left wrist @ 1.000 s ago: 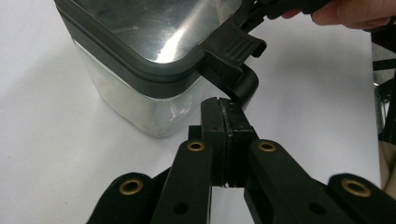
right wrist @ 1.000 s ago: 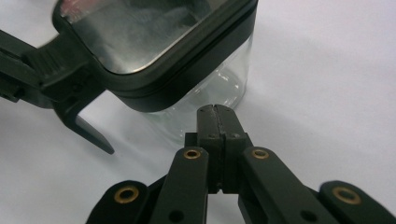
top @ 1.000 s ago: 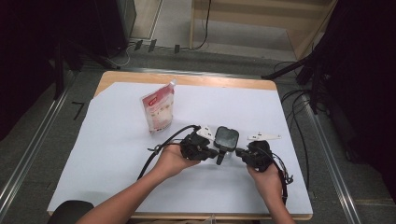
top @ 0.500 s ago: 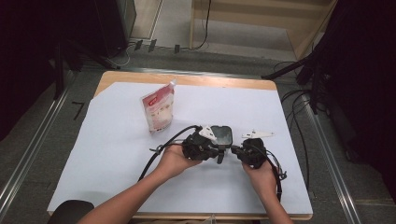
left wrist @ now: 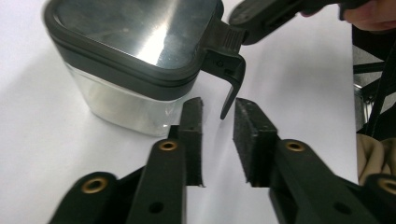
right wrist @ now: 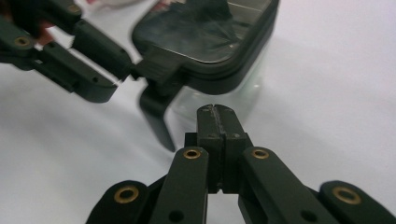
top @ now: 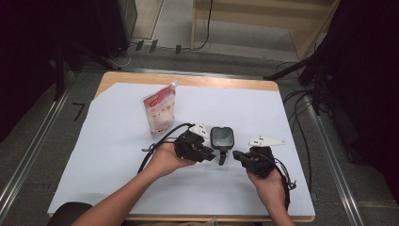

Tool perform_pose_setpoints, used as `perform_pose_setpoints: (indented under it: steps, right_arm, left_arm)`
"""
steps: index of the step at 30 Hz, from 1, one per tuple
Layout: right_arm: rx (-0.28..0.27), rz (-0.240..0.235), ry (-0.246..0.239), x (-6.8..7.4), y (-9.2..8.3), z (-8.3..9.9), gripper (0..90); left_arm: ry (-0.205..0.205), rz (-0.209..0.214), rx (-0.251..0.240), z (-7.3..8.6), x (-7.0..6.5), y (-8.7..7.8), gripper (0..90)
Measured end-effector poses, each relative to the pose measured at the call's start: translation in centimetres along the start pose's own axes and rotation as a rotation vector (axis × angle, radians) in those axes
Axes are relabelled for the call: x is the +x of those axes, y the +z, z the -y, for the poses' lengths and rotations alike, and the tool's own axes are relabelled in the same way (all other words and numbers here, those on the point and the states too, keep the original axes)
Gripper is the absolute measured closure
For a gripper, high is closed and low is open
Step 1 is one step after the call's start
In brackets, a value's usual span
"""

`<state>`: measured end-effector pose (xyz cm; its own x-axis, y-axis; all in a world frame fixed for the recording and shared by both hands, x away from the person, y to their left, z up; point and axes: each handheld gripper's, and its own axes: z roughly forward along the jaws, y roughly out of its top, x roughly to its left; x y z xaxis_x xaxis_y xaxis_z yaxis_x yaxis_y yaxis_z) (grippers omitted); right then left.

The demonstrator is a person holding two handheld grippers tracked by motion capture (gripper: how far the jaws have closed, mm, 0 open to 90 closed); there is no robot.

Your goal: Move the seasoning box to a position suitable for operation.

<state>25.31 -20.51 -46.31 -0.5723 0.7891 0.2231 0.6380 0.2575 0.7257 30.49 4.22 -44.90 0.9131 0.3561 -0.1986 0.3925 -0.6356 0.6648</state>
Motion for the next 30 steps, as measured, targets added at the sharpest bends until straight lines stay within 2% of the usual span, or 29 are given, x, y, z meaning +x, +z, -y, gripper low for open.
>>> perform_pose_setpoints:
  steps: [4,5,7,9,11,14,20,24,30]
  right_arm:
    - [-0.005,-0.024,-0.003,0.9,-0.5,0.4,90.0]
    - [-0.009,-0.04,-0.02,1.7,-0.6,0.6,90.0]
    - [-0.005,-0.049,-0.027,2.1,-0.5,0.7,90.0]
    - [-0.005,-0.062,-0.054,2.8,-0.2,0.8,90.0]
    - [0.001,-0.074,-0.075,3.3,0.3,0.8,90.0]
    - [0.006,-0.087,-0.084,3.7,0.9,0.7,90.0]
    - [0.007,-0.107,-0.119,4.9,2.5,0.6,90.0]
    - [0.002,-0.101,-0.13,5.2,3.4,0.4,90.0]
    - [0.015,-0.082,-0.123,4.7,4.1,0.4,90.0]
  left_arm:
    - [-0.003,-0.005,-0.026,0.1,0.3,-0.8,58.9]
    - [-0.005,0.003,-0.038,0.1,0.5,-1.1,55.7]
    - [-0.003,0.001,-0.041,0.1,0.8,-1.6,52.9]
    - [-0.012,-0.003,-0.055,0.1,1.0,-2.0,51.8]
    - [-0.002,-0.011,-0.06,0.1,1.3,-2.5,49.4]
    - [-0.024,-0.016,-0.072,0.3,1.8,-3.2,47.3]
    - [-0.037,-0.052,-0.085,0.6,2.6,-4.2,46.6]
    - [-0.039,-0.056,-0.107,0.7,2.8,-4.4,46.4]
    - [-0.04,-0.054,-0.094,0.8,2.8,-4.2,45.9]
